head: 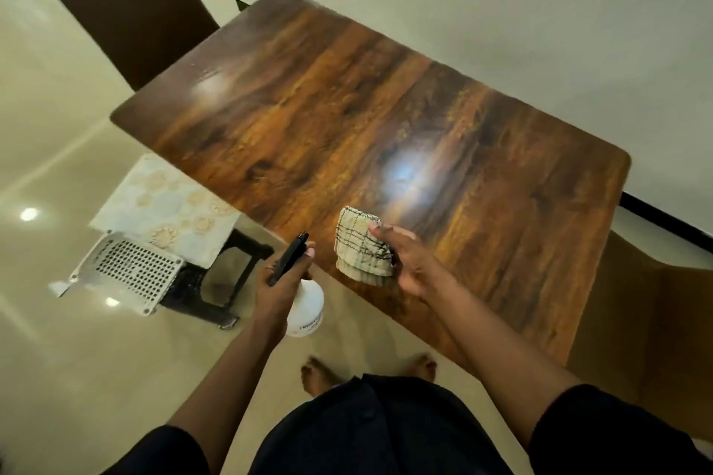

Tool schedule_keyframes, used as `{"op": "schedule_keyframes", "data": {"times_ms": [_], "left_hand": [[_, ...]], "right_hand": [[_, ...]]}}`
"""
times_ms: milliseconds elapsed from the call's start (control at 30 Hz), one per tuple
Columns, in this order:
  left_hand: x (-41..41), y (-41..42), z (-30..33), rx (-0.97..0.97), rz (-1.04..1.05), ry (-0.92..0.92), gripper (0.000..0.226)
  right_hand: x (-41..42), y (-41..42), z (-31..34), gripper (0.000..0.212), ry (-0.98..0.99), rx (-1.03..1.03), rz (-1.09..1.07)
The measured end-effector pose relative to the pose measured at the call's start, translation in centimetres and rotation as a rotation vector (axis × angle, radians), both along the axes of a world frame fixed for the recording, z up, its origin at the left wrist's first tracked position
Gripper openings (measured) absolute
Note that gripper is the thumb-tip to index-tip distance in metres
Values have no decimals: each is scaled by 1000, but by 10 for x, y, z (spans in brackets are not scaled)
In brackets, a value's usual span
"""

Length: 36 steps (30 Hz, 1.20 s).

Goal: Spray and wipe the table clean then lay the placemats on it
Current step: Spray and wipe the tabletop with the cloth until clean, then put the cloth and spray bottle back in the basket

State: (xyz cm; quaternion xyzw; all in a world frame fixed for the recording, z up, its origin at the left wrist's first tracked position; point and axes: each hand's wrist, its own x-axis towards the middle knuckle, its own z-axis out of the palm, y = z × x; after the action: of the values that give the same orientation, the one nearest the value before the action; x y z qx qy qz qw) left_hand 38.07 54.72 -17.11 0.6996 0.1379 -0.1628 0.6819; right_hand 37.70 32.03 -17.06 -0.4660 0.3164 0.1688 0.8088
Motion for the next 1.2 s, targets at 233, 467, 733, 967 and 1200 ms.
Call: {"op": "schedule_keyframes", "data": {"times_ms": [233, 467, 733, 967, 1200], "left_hand": [[2, 95, 2, 22, 24, -29, 60], [8, 163, 4, -33, 23, -103, 72], [39, 207, 8, 12, 321, -199, 41], [83, 247, -3, 245, 641, -242, 25], [121, 280, -28, 323, 872, -76, 14]], "right_hand": [[34, 107, -11, 32, -4, -120, 152], [63, 185, -16, 35, -3, -206, 321], [122, 256, -23, 29, -19, -240, 497], [190, 312, -37, 31, -18, -257, 636], [261, 359, -56, 27, 21, -321, 749]]}}
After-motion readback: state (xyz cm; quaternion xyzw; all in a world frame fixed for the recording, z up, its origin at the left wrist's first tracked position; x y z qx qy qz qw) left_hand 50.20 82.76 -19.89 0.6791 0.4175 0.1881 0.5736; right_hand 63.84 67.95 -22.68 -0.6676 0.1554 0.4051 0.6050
